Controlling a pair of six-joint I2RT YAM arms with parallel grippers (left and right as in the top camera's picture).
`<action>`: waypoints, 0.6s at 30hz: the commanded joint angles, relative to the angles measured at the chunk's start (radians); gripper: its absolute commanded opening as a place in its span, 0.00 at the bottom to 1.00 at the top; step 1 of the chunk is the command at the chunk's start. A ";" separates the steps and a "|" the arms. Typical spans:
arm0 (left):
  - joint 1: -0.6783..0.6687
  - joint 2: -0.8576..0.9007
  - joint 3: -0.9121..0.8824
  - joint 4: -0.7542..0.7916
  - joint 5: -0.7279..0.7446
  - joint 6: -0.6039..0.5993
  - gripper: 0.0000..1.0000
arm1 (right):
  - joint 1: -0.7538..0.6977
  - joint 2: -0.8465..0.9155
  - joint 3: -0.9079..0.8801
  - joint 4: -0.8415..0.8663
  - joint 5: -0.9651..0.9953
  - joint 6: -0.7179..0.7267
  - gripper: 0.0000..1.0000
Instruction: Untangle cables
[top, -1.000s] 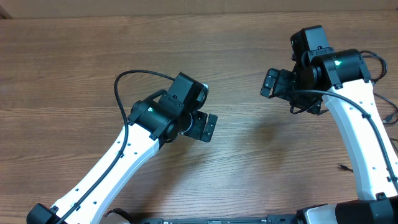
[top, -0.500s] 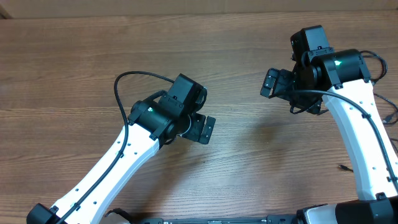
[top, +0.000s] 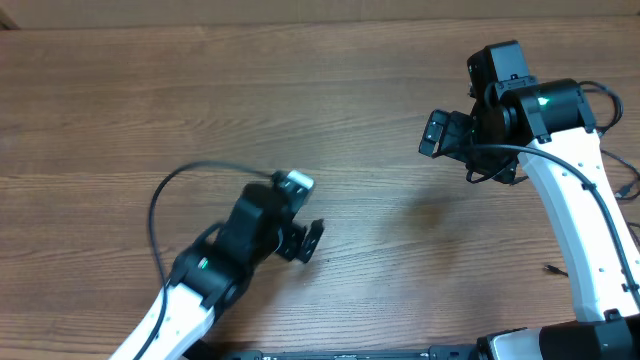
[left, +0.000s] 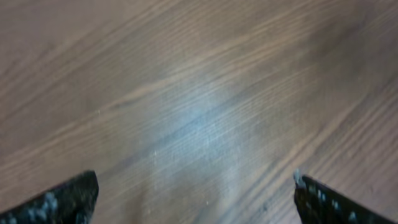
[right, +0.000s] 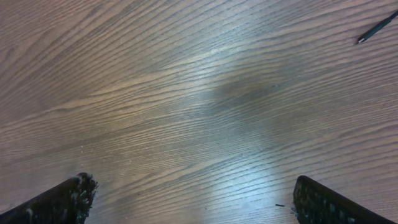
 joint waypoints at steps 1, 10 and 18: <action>0.056 -0.150 -0.172 0.124 0.058 0.036 1.00 | 0.007 -0.014 -0.001 0.002 0.010 0.004 1.00; 0.208 -0.542 -0.501 0.561 0.064 0.111 1.00 | 0.007 -0.014 -0.001 0.002 0.010 0.004 1.00; 0.416 -0.841 -0.655 0.789 0.060 0.145 1.00 | 0.007 -0.014 -0.001 0.002 0.010 0.004 1.00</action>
